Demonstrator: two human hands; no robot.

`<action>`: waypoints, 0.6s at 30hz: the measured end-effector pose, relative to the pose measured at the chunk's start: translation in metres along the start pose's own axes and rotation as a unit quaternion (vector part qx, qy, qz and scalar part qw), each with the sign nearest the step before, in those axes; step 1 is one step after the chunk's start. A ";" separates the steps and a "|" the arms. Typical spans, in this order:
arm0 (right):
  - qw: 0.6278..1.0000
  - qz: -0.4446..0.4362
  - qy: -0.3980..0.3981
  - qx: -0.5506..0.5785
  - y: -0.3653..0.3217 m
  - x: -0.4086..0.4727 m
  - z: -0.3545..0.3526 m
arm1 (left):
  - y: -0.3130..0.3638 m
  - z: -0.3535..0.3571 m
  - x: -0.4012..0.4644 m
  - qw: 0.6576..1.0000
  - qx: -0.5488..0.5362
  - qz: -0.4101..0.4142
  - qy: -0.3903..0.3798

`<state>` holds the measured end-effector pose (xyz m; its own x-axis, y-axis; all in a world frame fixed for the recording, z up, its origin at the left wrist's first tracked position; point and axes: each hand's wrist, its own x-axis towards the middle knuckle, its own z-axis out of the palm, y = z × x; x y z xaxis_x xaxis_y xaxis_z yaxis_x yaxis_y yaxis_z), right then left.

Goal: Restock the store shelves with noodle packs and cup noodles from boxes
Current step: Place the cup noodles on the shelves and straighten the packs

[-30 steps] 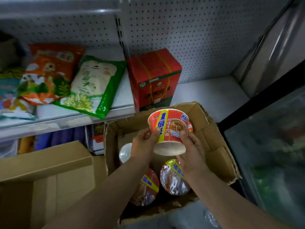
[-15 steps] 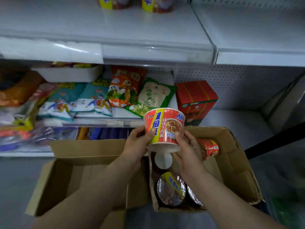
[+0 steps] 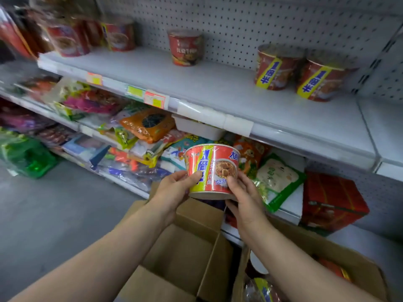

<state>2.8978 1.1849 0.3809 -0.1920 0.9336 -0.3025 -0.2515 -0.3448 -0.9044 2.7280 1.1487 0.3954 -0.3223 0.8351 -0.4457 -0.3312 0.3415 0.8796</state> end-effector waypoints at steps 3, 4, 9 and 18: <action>0.998 -0.004 -0.058 -0.020 -0.020 -0.004 0.024 | 0.027 -0.017 -0.024 0.999 -0.013 0.013 0.031; 0.997 -0.007 -0.076 -0.023 -0.027 -0.006 0.031 | 0.036 -0.021 -0.032 0.999 -0.015 0.017 0.039; 0.986 -0.029 -0.158 -0.034 -0.067 -0.017 0.067 | 0.086 -0.037 -0.075 0.994 -0.011 0.076 0.074; 0.958 -0.075 -0.277 -0.028 -0.141 -0.037 0.132 | 0.167 -0.057 -0.127 0.978 -0.050 0.178 0.094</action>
<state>2.8150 1.1862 0.5589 -0.6349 0.7722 0.0247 -0.2682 -0.1903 -0.9444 2.6633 1.0757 0.5892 -0.5864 0.7969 -0.1455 -0.2503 -0.0074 0.9681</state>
